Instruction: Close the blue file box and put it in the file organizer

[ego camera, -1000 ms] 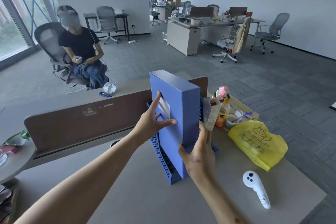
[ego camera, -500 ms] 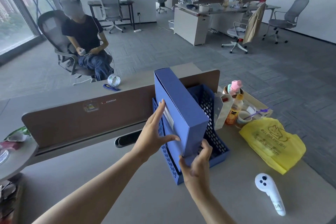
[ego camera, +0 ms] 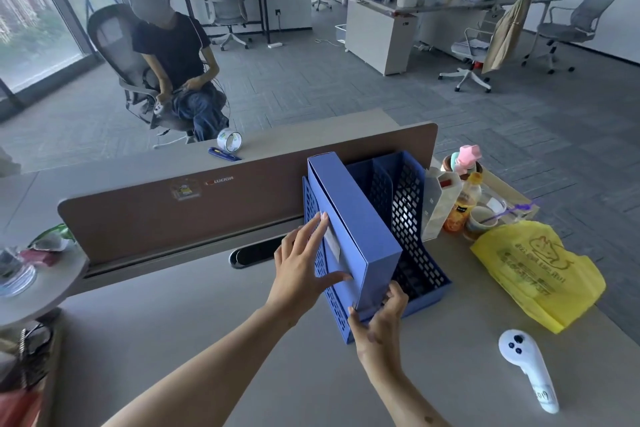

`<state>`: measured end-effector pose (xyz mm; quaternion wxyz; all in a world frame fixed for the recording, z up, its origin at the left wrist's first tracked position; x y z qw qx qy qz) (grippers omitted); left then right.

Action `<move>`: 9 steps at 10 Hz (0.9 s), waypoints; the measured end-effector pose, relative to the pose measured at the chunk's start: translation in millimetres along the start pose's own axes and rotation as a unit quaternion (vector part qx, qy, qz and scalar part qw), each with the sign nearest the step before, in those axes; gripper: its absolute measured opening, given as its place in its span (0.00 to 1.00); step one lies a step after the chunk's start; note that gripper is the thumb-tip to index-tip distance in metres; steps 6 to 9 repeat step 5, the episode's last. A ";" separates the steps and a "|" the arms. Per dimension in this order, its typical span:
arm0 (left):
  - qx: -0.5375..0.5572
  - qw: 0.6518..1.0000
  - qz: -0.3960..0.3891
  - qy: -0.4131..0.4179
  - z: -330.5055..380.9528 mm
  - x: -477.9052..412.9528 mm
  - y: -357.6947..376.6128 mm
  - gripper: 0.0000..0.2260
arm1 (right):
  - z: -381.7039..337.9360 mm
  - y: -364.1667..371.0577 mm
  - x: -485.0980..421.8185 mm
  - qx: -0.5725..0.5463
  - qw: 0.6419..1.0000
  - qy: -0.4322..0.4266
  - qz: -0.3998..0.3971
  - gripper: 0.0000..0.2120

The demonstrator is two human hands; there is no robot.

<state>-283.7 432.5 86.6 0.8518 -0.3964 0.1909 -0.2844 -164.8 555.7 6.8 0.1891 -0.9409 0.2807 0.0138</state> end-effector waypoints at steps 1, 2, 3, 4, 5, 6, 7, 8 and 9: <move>-0.005 1.000 -0.002 -0.017 -2.4 3.4 5.7 0.44 | 3.0 1.9 -3.4 -0.008 1.000 0.012 -0.016 0.36; -0.002 1.000 -0.003 -0.029 -2.1 8.5 7.8 0.42 | -2.4 0.2 -4.8 0.006 0.999 0.018 -0.033 0.37; -0.004 0.999 0.003 -0.036 -2.0 16.8 4.9 0.38 | -7.1 -6.5 -5.7 0.025 0.997 0.020 -0.069 0.38; 0.001 0.999 0.007 -0.053 -5.8 35.0 0.5 0.35 | -30.5 -16.1 0.6 0.022 0.996 -0.018 -0.080 0.43; -0.024 0.997 0.040 -0.062 -13.1 53.0 -11.8 0.28 | -63.9 -37.2 -5.4 0.024 0.995 -0.084 -0.043 0.45; -0.024 0.997 0.040 -0.062 -13.1 53.0 -11.8 0.28 | -63.9 -37.2 -5.4 0.024 0.995 -0.084 -0.043 0.45; -0.024 0.997 0.040 -0.062 -13.1 53.0 -11.8 0.28 | -63.9 -37.2 -5.4 0.024 0.995 -0.084 -0.043 0.45; -0.024 0.997 0.040 -0.062 -13.1 53.0 -11.8 0.28 | -63.9 -37.2 -5.4 0.024 0.995 -0.084 -0.043 0.45; -0.024 0.997 0.040 -0.062 -13.1 53.0 -11.8 0.28 | -63.9 -37.2 -5.4 0.024 0.995 -0.084 -0.043 0.45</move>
Point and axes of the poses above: each hand's wrist, its own x-axis away from the middle knuckle, its own y-axis out of the palm, z = x × y, the point moved 6 cm from there along -x, towards the middle knuckle, and after that the axes turned 10 degrees about -z, right-handed, at the moved point
